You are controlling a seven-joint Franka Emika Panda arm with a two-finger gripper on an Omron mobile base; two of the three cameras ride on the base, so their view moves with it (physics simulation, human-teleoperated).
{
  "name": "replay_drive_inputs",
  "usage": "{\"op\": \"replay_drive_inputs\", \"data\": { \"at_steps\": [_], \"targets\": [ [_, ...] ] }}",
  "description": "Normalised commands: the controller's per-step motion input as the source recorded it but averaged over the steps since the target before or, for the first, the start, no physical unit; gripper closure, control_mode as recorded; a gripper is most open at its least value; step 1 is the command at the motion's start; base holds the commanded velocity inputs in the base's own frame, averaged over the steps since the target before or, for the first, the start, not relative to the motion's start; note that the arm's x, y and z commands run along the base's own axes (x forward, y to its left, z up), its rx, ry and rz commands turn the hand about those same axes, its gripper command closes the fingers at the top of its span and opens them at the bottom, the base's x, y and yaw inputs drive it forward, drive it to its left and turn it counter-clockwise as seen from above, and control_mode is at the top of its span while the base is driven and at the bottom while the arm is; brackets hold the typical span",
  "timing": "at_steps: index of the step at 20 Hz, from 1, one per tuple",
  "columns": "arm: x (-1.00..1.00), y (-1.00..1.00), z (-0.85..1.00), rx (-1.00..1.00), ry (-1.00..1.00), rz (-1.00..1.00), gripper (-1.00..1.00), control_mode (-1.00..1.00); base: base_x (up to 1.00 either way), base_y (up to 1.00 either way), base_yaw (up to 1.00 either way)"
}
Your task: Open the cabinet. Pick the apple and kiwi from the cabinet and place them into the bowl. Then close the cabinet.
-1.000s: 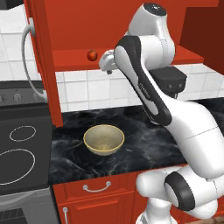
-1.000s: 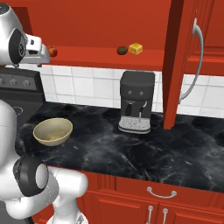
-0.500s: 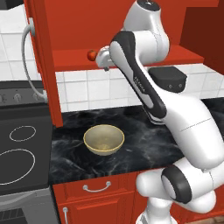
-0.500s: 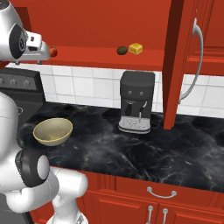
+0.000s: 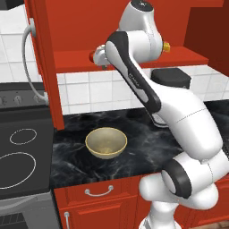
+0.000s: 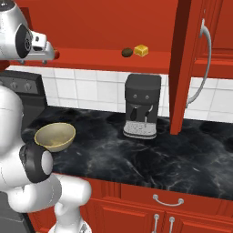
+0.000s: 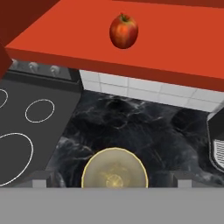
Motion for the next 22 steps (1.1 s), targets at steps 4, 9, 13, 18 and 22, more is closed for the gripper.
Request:
{"op": "replay_drive_inputs", "data": {
  "at_steps": [4,9,13,18,22],
  "targets": [
    [0.48,0.08,0.0,0.0,0.0,-0.02,-1.0,-1.0,0.0,0.0,0.0],
    [0.45,0.07,0.0,0.0,0.0,0.0,-1.0,-1.0,0.0,0.0,0.0],
    [0.43,0.0,0.0,0.0,0.0,0.0,-1.0,-1.0,0.0,0.0,0.0],
    [0.36,0.0,0.0,0.0,0.0,0.0,-1.0,-1.0,0.0,0.0,0.0],
    [0.31,0.07,0.0,0.0,-0.05,0.0,-1.0,-1.0,0.0,0.0,0.0]
  ]
}}
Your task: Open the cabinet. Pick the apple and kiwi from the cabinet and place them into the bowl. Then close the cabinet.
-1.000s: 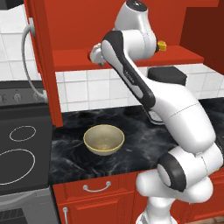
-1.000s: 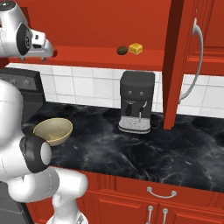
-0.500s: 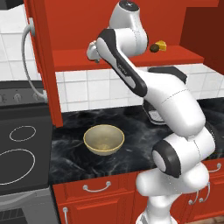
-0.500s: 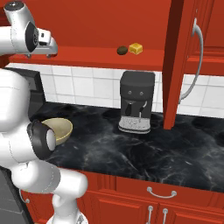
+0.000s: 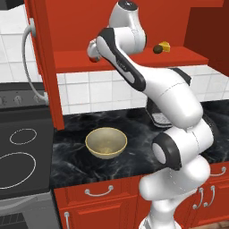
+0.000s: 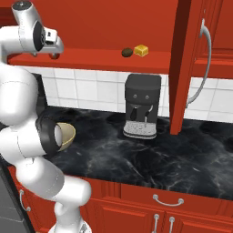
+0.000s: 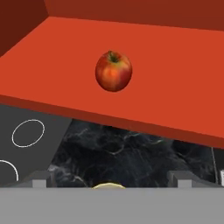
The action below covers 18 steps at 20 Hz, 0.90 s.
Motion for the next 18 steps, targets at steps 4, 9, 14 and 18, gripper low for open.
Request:
{"op": "replay_drive_inputs", "data": {
  "at_steps": [4,9,14,18],
  "targets": [
    [0.27,0.12,-0.02,0.02,-0.11,0.0,-1.0,-1.0,0.0,0.0,0.0],
    [0.02,0.1,-0.17,0.05,-0.09,0.0,-1.0,-1.0,0.0,0.0,0.0],
    [0.0,0.0,0.0,0.0,0.0,0.0,-1.0,-1.0,0.0,0.0,0.0],
    [0.12,0.0,0.0,0.0,-0.11,0.0,-1.0,-1.0,0.0,0.0,0.0]
  ]
}}
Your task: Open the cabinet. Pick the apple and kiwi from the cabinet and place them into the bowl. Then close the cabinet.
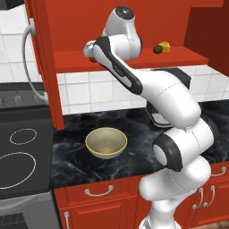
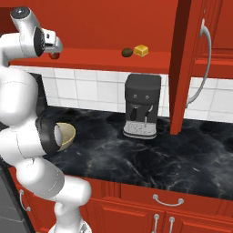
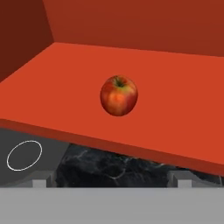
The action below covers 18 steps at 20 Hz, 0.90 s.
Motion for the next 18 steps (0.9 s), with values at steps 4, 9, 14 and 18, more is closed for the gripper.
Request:
{"op": "replay_drive_inputs", "data": {
  "at_steps": [4,9,14,18],
  "targets": [
    [0.18,0.0,0.0,0.02,-0.09,0.0,-1.0,-1.0,0.0,0.0,0.0],
    [0.12,0.0,-0.03,0.01,-0.03,0.0,-1.0,-1.0,0.0,0.0,0.0],
    [0.02,0.0,0.0,0.0,-0.01,0.0,-1.0,-1.0,0.0,0.0,0.0],
    [0.1,0.0,0.0,0.0,0.0,0.0,-1.0,-1.0,0.0,0.0,0.0]
  ]
}}
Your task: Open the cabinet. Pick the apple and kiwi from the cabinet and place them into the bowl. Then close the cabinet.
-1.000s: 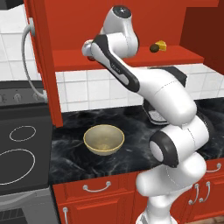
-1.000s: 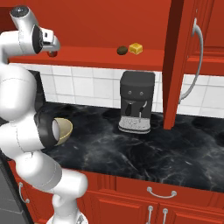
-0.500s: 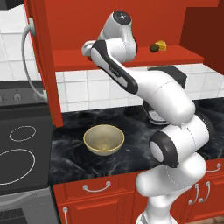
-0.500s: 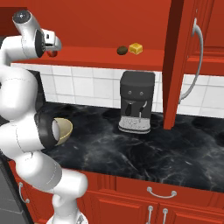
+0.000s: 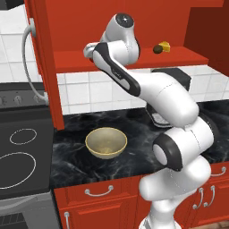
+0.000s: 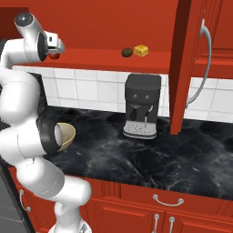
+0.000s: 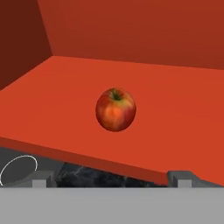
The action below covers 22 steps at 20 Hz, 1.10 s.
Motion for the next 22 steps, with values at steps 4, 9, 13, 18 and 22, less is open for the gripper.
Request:
{"op": "replay_drive_inputs", "data": {
  "at_steps": [4,9,13,18,22],
  "targets": [
    [0.16,0.0,0.0,0.0,0.0,0.0,-1.0,-1.0,0.0,0.0,0.0],
    [0.14,0.03,-0.02,0.0,0.0,0.0,-1.0,-1.0,0.0,0.0,0.0],
    [0.26,0.24,-0.01,0.0,0.0,0.0,-1.0,-1.0,0.0,0.0,0.0],
    [0.32,0.22,-0.11,0.0,0.0,0.0,-1.0,-1.0,0.0,0.0,0.0],
    [0.48,0.08,-0.16,0.0,0.0,0.0,-1.0,-1.0,0.0,0.0,0.0]
  ]
}}
